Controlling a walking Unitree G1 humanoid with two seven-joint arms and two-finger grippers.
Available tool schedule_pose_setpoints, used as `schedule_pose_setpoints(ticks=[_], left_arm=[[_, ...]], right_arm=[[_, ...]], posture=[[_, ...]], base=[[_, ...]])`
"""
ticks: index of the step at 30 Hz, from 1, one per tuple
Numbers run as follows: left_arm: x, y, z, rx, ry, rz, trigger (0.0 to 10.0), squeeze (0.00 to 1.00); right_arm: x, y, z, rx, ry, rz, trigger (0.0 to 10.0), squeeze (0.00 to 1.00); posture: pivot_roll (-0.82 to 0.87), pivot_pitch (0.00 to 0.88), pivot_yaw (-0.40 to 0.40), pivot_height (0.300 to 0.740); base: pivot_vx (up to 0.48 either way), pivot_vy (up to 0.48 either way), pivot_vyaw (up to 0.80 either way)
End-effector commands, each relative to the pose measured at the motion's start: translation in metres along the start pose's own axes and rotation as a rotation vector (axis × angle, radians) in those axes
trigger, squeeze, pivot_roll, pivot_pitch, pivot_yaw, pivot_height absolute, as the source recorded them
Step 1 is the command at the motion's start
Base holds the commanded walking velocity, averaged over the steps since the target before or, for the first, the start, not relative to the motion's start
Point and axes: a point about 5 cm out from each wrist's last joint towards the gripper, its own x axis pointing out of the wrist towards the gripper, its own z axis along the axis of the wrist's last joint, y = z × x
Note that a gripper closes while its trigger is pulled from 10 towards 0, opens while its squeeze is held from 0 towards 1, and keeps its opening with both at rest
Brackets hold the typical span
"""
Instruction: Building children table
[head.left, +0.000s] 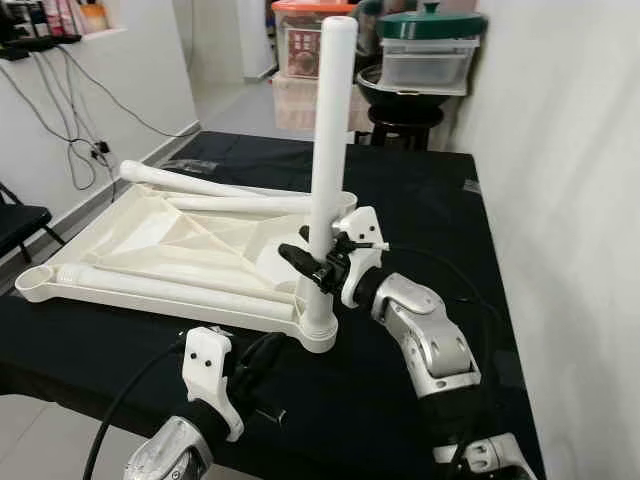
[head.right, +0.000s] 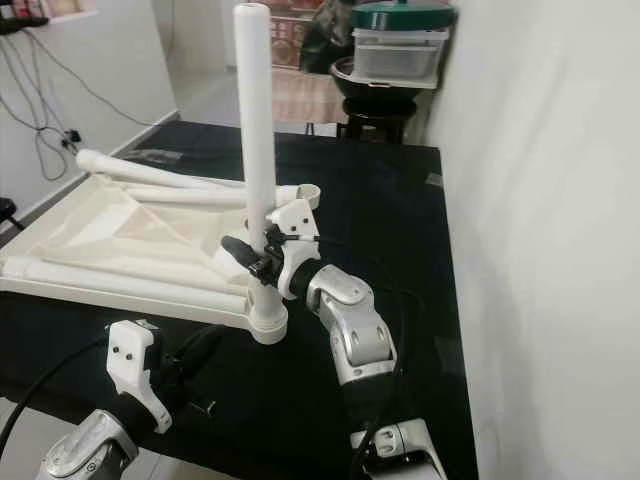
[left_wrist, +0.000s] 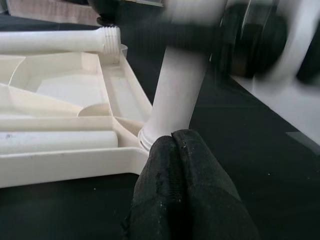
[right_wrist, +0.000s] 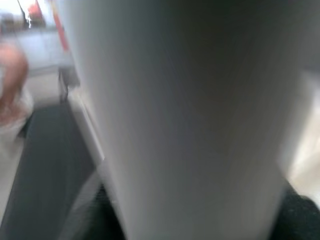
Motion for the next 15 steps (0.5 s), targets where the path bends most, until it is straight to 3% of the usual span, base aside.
schedule_pose_setpoints(ticks=[1, 4, 5, 7, 8, 13, 15], left_arm=[[-0.001, 0.001, -0.003, -0.003, 0.011, 0.009, 10.0, 0.0], [0.0, 0.001, -0.003, -0.011, 0.014, 0.0, 10.0, 0.0], [0.0, 0.001, -0.003, -0.011, 0.014, 0.0, 10.0, 0.0], [0.0, 0.001, -0.003, -0.012, 0.014, -0.002, 10.0, 0.0], [0.001, 0.001, -0.003, -0.013, 0.014, -0.003, 10.0, 0.0], [0.002, 0.001, -0.004, -0.011, 0.013, -0.002, 10.0, 0.0], [0.002, 0.001, -0.004, -0.01, 0.012, 0.0, 10.0, 0.0]], right_arm=[[0.0, 0.003, -0.011, 0.044, 0.048, 0.035, 10.0, 1.0], [-0.003, 0.013, 0.016, -0.046, -0.037, 0.34, 10.0, 1.0], [-0.003, 0.013, 0.016, -0.046, -0.037, 0.34, 10.0, 1.0], [-0.006, 0.012, 0.029, -0.111, -0.049, 0.493, 10.0, 1.0], [-0.005, 0.007, 0.034, -0.132, -0.027, 0.559, 10.0, 0.0], [-0.001, -0.001, 0.043, -0.154, 0.015, 0.664, 10.0, 0.0], [0.002, -0.006, 0.047, -0.115, 0.012, 0.697, 10.0, 0.0]], posture=[[0.02, 0.054, -0.008, 0.74], [0.02, 0.049, -0.006, 0.74], [0.02, 0.049, -0.006, 0.74], [0.01, 0.046, -0.002, 0.74], [0.01, 0.044, -0.002, 0.74], [0.02, 0.036, -0.005, 0.74], [0.03, 0.036, -0.006, 0.74]], base=[[0.0, 0.0, 0.0], [0.0, 0.0, 0.0], [0.0, 0.0, 0.0], [0.0, 0.0, 0.0], [0.0, 0.0, 0.0], [0.0, 0.0, 0.0], [0.0, 0.0, 0.0]])
